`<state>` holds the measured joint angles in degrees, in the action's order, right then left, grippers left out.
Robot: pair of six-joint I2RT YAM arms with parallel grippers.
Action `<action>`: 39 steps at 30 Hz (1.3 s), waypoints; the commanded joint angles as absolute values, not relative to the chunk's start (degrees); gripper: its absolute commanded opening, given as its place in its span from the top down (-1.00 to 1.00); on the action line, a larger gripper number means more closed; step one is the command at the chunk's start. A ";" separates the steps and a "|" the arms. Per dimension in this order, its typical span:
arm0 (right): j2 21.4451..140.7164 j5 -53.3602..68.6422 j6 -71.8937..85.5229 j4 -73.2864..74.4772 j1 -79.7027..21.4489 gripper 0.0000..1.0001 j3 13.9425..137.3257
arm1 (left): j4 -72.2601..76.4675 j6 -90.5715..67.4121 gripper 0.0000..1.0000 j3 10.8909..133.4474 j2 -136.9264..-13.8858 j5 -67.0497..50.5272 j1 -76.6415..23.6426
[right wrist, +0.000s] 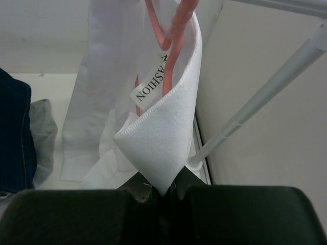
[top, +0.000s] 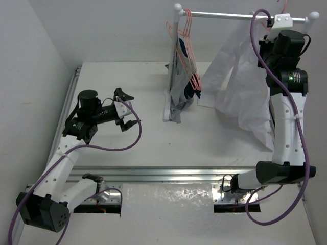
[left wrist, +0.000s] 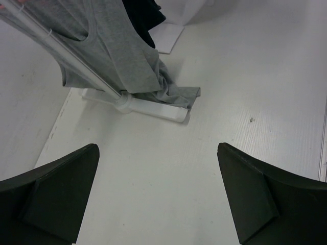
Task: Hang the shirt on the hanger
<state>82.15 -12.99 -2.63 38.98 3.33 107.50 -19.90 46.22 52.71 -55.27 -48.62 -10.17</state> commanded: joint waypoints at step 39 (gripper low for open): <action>90.79 -10.28 -0.53 27.86 6.94 1.00 103.53 | -16.00 47.28 -0.99 51.77 -57.48 -48.25 -10.63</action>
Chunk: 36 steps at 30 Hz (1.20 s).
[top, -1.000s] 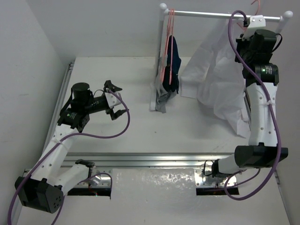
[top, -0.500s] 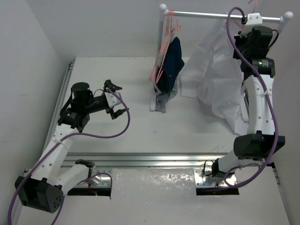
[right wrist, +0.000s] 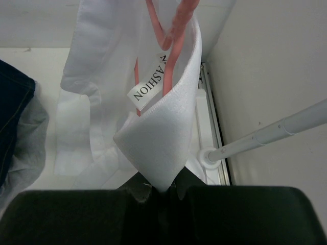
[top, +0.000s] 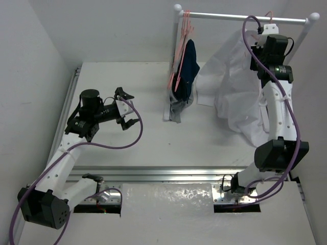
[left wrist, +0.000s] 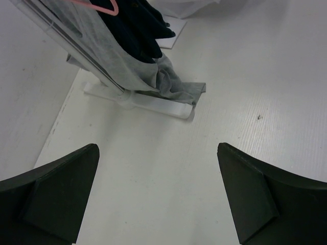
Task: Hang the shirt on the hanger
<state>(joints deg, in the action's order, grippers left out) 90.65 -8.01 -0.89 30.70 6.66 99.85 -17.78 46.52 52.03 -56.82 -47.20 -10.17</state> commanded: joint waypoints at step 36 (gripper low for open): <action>42.66 -3.51 15.90 18.64 6.86 -0.98 53.19 | -21.18 43.16 -0.99 55.46 -51.95 -49.57 -10.63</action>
<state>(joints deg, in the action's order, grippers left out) 47.81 -3.81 12.27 21.04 6.66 57.08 -20.84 44.42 53.30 -53.43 -48.71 -10.17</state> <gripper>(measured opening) 0.986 0.995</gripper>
